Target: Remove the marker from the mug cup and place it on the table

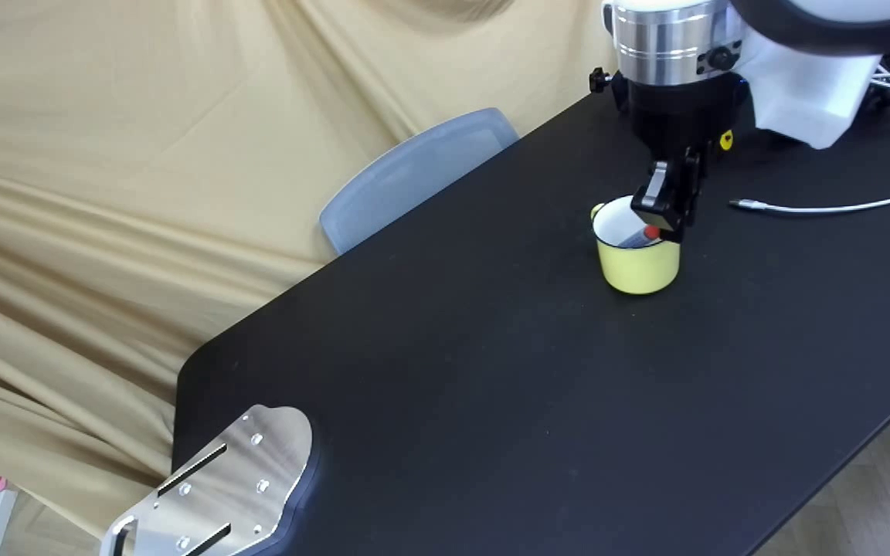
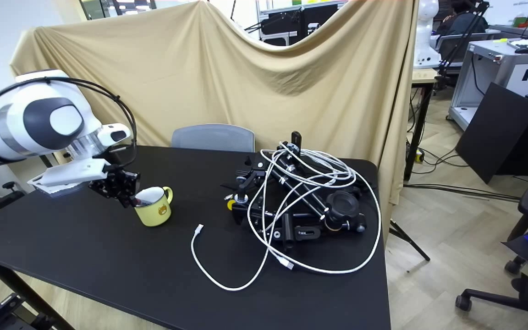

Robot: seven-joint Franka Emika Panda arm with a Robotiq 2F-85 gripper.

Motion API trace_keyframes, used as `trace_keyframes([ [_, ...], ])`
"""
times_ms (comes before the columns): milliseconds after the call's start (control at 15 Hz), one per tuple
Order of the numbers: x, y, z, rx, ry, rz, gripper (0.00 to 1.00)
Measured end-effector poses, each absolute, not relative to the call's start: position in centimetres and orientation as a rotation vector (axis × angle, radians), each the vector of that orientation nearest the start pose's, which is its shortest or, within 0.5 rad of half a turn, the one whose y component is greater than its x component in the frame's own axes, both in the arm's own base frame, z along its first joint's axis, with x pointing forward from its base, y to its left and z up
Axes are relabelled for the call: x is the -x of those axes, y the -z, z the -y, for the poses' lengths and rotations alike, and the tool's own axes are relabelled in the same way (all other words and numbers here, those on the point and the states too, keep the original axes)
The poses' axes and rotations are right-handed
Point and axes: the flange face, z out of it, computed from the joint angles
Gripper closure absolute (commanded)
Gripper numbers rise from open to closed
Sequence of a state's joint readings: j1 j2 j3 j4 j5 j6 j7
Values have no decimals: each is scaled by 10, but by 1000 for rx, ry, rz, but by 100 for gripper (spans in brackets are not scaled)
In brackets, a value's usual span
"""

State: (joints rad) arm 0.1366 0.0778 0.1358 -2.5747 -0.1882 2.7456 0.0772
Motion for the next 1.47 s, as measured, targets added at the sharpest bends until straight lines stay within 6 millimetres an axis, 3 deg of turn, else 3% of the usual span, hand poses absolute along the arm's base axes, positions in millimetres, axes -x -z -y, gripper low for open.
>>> trace_keyframes([
  [867,-411,-346,-165,3165,233,648,95],
  [1133,-410,-347,-172,3152,261,693,95],
  [1467,-418,-324,-179,3107,281,771,95],
])
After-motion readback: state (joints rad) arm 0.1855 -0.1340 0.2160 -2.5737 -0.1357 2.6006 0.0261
